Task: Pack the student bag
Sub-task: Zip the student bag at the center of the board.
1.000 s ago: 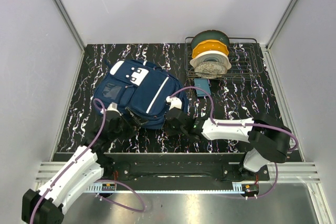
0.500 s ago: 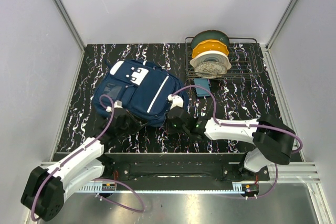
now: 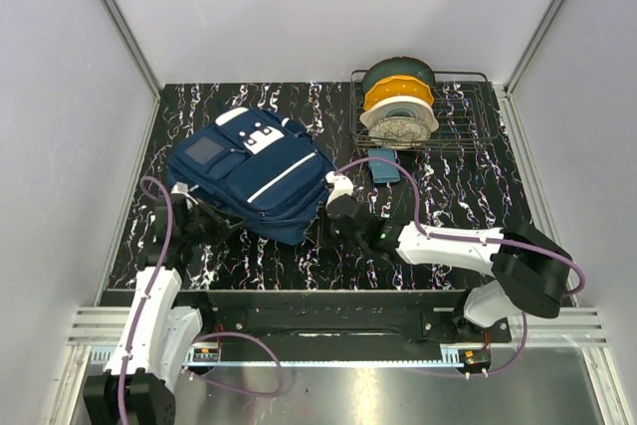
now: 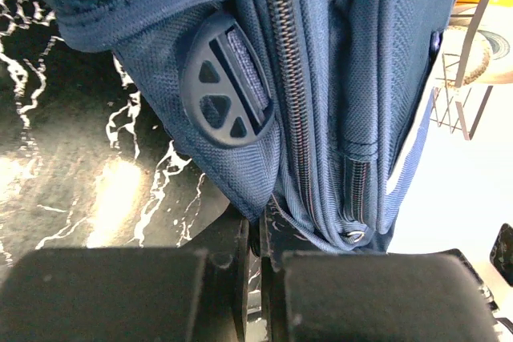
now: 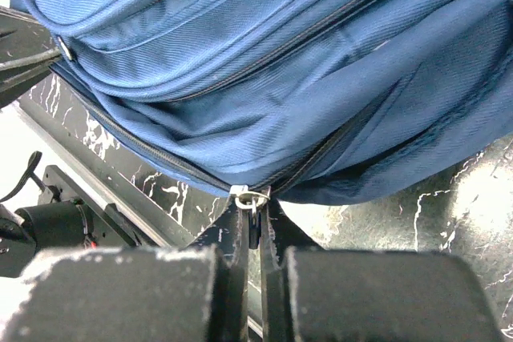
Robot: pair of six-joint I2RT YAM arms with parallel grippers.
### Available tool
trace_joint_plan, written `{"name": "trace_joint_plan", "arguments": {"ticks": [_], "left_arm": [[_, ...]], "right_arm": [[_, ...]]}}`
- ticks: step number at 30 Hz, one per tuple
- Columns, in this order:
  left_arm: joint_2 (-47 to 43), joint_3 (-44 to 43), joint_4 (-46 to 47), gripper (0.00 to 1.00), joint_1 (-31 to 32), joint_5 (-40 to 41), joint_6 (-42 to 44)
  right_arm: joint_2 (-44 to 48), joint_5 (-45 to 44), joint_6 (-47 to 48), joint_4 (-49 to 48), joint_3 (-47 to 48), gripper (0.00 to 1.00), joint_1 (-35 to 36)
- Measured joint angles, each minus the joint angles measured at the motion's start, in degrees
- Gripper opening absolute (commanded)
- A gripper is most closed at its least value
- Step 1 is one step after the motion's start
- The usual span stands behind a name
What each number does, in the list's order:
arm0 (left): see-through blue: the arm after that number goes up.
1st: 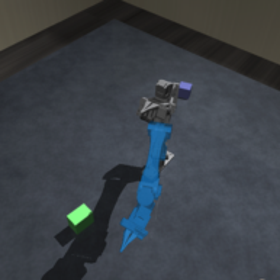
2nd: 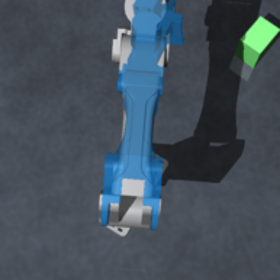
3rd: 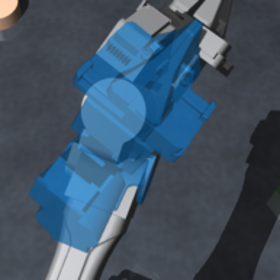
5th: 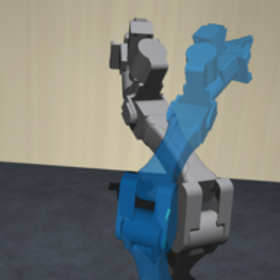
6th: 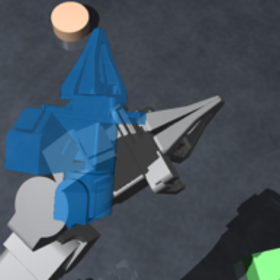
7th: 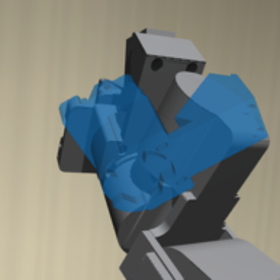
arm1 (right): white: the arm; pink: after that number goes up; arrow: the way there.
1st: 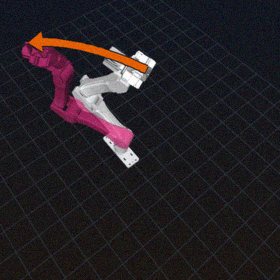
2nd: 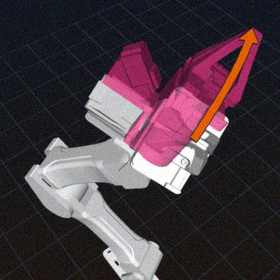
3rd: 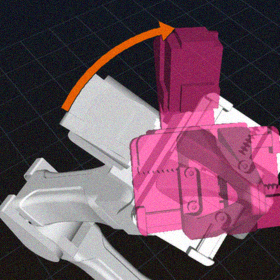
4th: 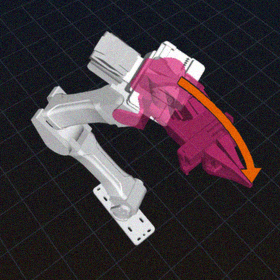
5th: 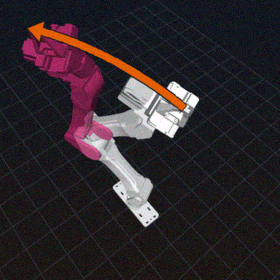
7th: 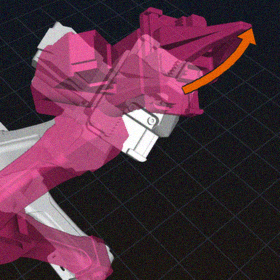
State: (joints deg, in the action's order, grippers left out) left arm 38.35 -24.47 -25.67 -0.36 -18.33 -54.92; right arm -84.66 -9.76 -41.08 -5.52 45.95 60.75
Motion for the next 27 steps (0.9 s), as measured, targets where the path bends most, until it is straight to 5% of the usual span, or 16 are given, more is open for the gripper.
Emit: {"name": "trace_joint_plan", "arguments": {"ticks": [12, 16, 17, 19, 22, 27], "left_arm": [[10.78, -6.75, -9.2, 0.02, -23.82, -21.81, 14.69], [14.49, -7.78, -10.19, 0.51, -27.17, -25.09, 18.99], [14.47, -7.85, -9.75, 0.72, -27.82, -24.85, 19.98], [13.0, -8.22, -8.22, 0.87, -29.35, -24.22, 21.07], [8.74, -8.39, -6.58, 0.99, -29.75, -23.82, 21.38], [2.45, -7.34, -5.38, 0.99, -29.55, -24.15, 19.39]], "right_arm": [[-2.12, 7.65, 3.48, -2.16, 0.96, 0.0, -3.54], [-3.45, 9.44, 5.03, -2.29, 1.75, 0.0, -3.98], [-3.54, 9.27, 5.38, -1.51, 1.77, 0.0, -4.31], [-3.96, 9.07, 5.92, 0.59, 1.75, 0.0, -5.81], [-4.68, 8.7, 6.23, 2.56, 1.68, 0.0, -7.43], [-4.9, 8.96, 6.23, 2.78, 1.68, 0.0, -7.65]]}}
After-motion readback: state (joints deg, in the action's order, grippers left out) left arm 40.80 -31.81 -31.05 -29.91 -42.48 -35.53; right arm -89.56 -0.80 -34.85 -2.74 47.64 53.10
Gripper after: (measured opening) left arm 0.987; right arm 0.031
